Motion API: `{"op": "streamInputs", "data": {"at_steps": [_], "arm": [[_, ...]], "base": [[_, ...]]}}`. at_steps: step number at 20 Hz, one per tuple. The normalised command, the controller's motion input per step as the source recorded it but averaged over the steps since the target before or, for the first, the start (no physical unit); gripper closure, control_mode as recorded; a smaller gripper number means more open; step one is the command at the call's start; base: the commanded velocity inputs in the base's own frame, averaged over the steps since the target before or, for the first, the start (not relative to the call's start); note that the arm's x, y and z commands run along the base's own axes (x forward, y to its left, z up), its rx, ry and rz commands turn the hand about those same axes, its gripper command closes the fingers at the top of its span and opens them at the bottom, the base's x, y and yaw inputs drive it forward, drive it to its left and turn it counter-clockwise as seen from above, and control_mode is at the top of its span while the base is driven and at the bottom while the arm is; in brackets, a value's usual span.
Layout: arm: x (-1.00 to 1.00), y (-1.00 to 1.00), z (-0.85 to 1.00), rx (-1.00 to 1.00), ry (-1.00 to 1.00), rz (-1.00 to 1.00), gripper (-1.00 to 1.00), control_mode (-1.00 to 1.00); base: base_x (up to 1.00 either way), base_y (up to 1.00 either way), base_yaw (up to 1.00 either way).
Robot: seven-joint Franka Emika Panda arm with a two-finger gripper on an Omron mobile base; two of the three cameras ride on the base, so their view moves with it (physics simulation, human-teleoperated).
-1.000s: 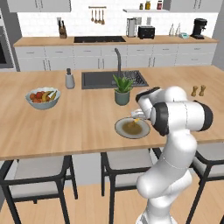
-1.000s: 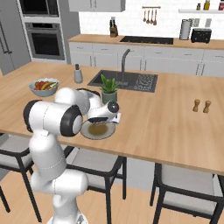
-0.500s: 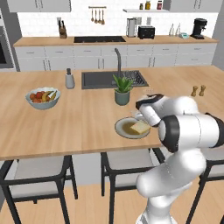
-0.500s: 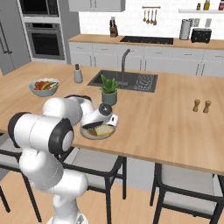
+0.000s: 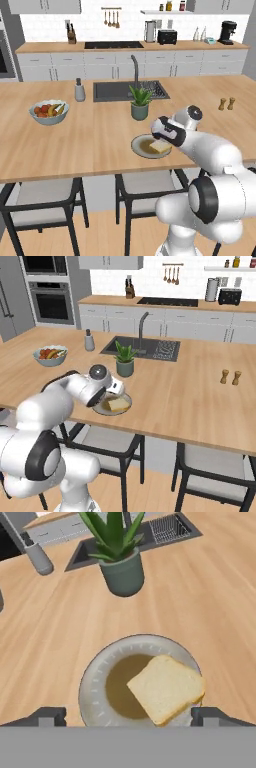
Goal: Start the toaster. Once the lever pops up, take the bread to the plate on the dining counter.
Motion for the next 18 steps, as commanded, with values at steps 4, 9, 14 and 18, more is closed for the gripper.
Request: {"op": "streamInputs", "data": {"at_steps": [4, 9, 14, 18], "arm": [[-0.68, 0.42, 1.0, -0.05, 0.19, -0.1, -1.0, -1.0], [-1.0, 0.29, 0.67, -0.02, 0.28, -0.1, -1.0, -1.0], [-1.0, 0.06, 0.13, 0.0, 0.28, -0.09, -1.0, -1.0], [-1.0, 0.0, -0.2, 0.01, 0.16, -0.05, -1.0, -1.0]], "base": [[0.0, 0.0, 0.0], [0.0, 0.0, 0.0], [0.0, 0.0, 0.0], [0.0, 0.0, 0.0]]}}
